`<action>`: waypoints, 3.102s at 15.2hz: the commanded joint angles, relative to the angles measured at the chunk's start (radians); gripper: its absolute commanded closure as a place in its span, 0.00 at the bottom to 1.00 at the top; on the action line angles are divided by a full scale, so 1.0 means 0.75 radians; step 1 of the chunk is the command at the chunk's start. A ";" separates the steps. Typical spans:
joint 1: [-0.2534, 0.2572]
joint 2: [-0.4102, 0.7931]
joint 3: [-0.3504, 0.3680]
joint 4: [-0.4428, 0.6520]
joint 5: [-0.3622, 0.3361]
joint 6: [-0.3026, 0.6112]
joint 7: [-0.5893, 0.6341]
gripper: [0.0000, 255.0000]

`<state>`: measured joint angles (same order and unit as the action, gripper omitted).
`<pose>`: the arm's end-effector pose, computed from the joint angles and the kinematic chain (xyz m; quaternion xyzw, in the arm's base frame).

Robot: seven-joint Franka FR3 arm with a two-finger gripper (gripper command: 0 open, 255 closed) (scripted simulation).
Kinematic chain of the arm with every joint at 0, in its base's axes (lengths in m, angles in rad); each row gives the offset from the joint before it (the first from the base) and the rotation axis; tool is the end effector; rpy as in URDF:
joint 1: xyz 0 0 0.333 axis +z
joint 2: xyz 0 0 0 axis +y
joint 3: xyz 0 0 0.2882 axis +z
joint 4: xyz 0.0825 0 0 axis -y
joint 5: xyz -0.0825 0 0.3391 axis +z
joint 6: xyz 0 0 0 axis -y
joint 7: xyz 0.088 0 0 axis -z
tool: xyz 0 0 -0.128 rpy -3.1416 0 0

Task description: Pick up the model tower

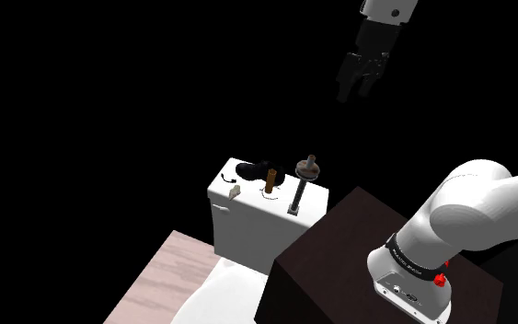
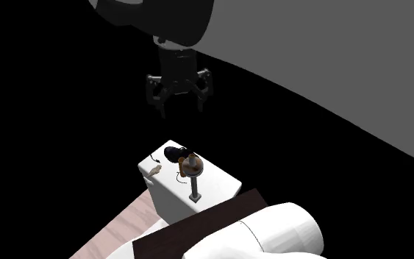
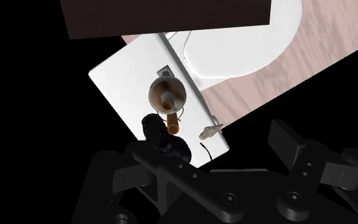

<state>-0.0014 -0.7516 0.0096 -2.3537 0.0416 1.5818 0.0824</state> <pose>0.2904 0.0083 0.5420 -0.9990 0.0388 0.0109 0.0170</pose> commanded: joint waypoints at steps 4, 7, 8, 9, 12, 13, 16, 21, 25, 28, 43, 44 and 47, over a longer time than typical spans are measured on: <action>-0.002 -0.004 -0.006 -0.137 -0.011 0.133 -0.020 0.00; -0.006 0.010 -0.013 -0.261 -0.022 0.273 -0.040 0.00; -0.007 0.019 -0.016 -0.299 -0.026 0.322 -0.046 0.00; -0.008 0.031 -0.019 -0.336 -0.030 0.371 -0.052 0.00; -0.014 0.083 -0.027 -0.438 -0.042 0.526 -0.071 0.00; -0.016 0.106 -0.030 -0.469 -0.046 0.580 -0.077 0.00; -0.023 0.193 -0.040 -0.549 -0.058 0.750 -0.095 0.00; -0.036 0.406 -0.056 -0.641 -0.080 1.058 -0.125 0.00; -0.040 0.513 -0.062 -0.667 -0.086 1.191 -0.132 0.00; -0.039 0.576 -0.063 -0.682 -0.085 1.270 -0.133 0.00; -0.038 0.612 -0.063 -0.689 -0.084 1.311 -0.133 1.00; -0.039 0.589 -0.063 -0.684 -0.085 1.285 -0.133 1.00; -0.040 0.525 -0.062 -0.670 -0.086 1.206 -0.132 1.00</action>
<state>-0.0298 -0.3431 -0.0360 -2.8589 -0.0216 2.5045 -0.0156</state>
